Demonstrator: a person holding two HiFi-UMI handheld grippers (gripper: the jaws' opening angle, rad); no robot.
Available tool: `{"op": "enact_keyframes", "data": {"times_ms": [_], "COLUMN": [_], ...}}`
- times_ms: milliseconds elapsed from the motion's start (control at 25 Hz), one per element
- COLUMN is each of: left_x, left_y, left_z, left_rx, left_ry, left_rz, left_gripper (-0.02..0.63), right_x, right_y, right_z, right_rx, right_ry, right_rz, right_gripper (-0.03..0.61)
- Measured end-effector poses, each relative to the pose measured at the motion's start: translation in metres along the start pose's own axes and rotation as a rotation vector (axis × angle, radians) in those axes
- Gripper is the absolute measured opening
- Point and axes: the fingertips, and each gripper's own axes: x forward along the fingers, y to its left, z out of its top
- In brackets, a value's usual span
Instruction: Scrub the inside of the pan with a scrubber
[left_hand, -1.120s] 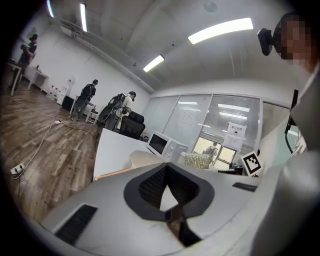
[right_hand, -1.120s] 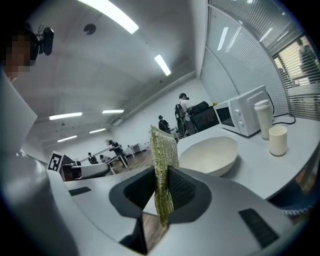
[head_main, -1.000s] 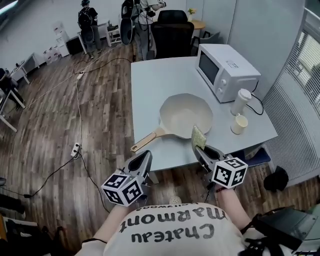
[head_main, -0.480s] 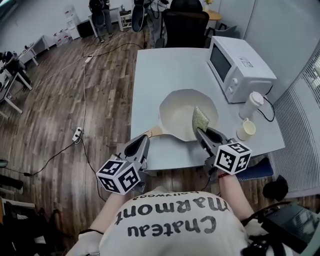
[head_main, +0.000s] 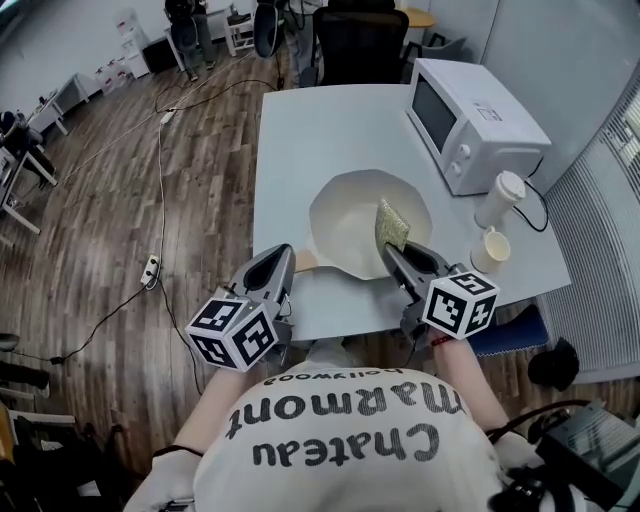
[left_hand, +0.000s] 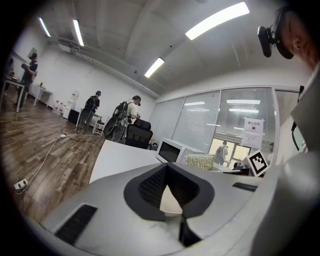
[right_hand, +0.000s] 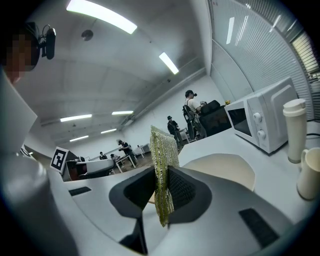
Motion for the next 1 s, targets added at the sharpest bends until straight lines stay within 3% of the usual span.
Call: {"op": "enact_keyframes", "data": {"times_ms": [80,280,400,480,600,720,1000], "left_x": [0.008,0.035,0.054,0.062,0.068,0.074,0.080], "left_y": [0.008,0.029,0.041,0.042,0.053,0.066,0.059], "left_z": [-0.004,-0.018,-0.036,-0.059,-0.101,-0.127,-0.154], "left_rx": [0.007,0.054,0.081,0.126,0.289,0.427,0.383], "left_ry": [0.016,0.101,0.196,0.327,0.556,0.685,0.803], "left_rz": [0.011,-0.006,-0.057,-0.133,-0.185,-0.174,-0.300], "left_gripper": [-0.007,0.065,0.212,0.305,0.307,0.307,0.307], "right_x": [0.005,0.031,0.051,0.062,0.077,0.092,0.130], "right_y": [-0.008,-0.025,-0.036,-0.044,-0.054,-0.061,-0.050], "right_z": [-0.001,0.000,-0.001,-0.004,-0.009,-0.016,-0.034], "right_rx": [0.010,0.035,0.050,0.062,0.085,0.109,0.091], "right_ry": [0.008,0.039,0.061,0.079,0.100,0.123,0.209], "right_rz": [-0.015,-0.020,-0.017,-0.015,-0.016,-0.005,0.041], "right_gripper": [0.067,0.067,0.067,0.067,0.067,0.067,0.067]}}
